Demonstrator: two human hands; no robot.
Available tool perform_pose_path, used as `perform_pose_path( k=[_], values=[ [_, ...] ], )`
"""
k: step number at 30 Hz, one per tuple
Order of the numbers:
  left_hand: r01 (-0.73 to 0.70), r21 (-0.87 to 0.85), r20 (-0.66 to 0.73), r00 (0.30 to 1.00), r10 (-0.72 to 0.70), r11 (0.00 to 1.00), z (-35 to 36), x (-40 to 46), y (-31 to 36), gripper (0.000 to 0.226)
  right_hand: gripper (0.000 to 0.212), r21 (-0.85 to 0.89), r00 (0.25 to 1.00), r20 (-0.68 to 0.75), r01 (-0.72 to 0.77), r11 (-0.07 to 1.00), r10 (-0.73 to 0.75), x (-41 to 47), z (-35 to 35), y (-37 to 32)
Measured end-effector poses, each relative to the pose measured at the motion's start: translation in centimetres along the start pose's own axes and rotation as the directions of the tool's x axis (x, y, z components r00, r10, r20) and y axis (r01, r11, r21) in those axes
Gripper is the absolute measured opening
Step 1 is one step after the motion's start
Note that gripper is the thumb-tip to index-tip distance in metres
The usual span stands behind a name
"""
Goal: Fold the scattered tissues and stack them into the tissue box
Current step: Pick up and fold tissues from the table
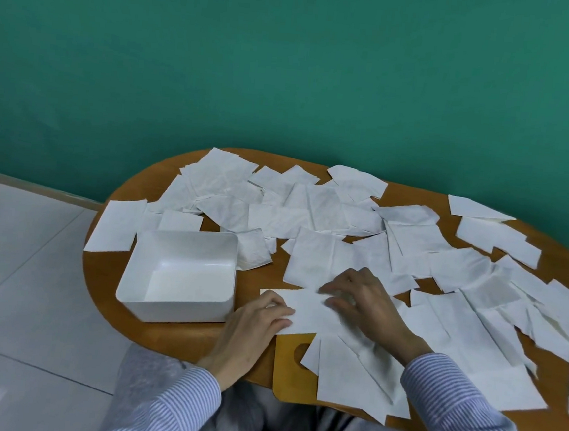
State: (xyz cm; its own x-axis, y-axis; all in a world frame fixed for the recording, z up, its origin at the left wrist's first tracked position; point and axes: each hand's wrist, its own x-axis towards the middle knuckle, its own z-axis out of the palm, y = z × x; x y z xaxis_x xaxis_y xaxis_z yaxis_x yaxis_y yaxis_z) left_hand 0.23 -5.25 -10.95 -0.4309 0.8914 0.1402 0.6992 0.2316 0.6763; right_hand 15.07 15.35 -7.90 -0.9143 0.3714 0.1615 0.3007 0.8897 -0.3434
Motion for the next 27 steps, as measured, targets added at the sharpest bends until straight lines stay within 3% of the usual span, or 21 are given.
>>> perform_pose_path(
  k=[4,10,19,24,27],
  values=[
    [0.014,0.060,0.028,0.999,-0.015,0.998,0.1,-0.2,-0.3,0.028,0.021,-0.039,0.984,0.130,0.129,0.991,-0.123,-2.1,0.5,0.4],
    [-0.016,0.073,0.029,0.999,0.013,0.997,0.1,-0.2,0.1,0.026,0.023,0.030,0.998,0.034,0.056,0.998,-0.057,-5.1,-1.2,1.4],
    [-0.122,0.192,0.019,0.993,0.120,0.974,0.0,-0.3,0.3,0.018,0.029,-0.101,0.998,0.030,0.051,0.994,-0.048,-6.1,0.3,-1.2],
    [-0.157,0.213,0.007,0.987,0.159,0.964,-0.6,-0.4,0.8,0.017,0.015,-0.151,0.997,-0.048,0.047,0.988,-0.054,-5.5,0.7,-1.9],
    [-0.181,0.255,0.046,0.983,0.175,0.950,-1.2,-0.8,0.7,0.018,0.015,-0.124,0.995,-0.015,0.092,0.988,-0.095,-5.8,0.4,-2.0]
  ],
)
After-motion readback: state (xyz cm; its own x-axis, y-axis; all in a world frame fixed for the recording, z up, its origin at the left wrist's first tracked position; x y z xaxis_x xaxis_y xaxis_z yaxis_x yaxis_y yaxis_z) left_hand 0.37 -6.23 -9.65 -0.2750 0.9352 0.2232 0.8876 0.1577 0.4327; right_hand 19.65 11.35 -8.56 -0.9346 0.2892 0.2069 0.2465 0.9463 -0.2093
